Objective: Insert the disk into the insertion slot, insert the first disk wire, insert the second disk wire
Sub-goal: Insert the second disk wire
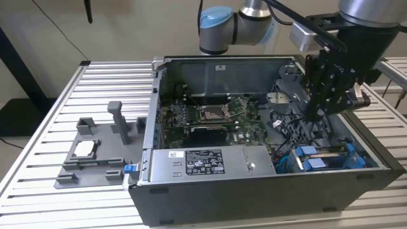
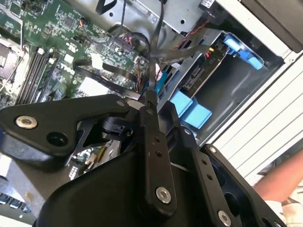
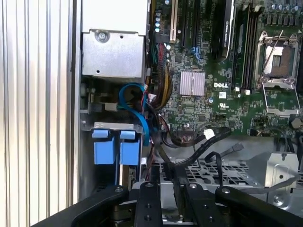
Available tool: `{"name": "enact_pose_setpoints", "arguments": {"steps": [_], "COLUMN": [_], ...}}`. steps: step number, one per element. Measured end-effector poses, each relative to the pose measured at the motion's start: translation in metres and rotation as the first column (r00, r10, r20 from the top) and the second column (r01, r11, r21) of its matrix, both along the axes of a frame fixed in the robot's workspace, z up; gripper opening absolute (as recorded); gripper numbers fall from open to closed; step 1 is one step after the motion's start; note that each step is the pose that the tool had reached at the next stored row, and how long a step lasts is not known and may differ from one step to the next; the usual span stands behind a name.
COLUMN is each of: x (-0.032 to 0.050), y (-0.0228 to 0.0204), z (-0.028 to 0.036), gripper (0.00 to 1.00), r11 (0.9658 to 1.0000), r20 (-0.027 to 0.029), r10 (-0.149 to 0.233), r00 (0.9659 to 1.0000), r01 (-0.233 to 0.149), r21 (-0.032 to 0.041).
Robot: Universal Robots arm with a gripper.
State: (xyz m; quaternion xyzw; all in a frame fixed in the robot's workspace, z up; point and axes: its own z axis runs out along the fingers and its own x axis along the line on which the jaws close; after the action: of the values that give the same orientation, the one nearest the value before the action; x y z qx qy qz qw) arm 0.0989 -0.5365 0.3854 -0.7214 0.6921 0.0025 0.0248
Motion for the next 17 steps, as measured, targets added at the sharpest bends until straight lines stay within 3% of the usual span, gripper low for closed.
{"name": "enact_pose_setpoints", "arguments": {"steps": [7, 13, 17], "x": [-0.0069, -0.0133, -0.0157], "y": [0.0008, 0.0012, 0.0018], "z": [-0.0045, -0.0053, -0.0070], "gripper": [0.27, 0.27, 0.27], "r11": [0.9999, 0.9995, 0.9990], "r20": [0.0418, 0.0564, 0.0744], "r10": [0.017, 0.032, 0.045], "r00": [0.9990, 0.9979, 0.9962], "r01": [-0.017, -0.032, -0.045], "r21": [-0.0003, -0.0007, -0.0027]}}
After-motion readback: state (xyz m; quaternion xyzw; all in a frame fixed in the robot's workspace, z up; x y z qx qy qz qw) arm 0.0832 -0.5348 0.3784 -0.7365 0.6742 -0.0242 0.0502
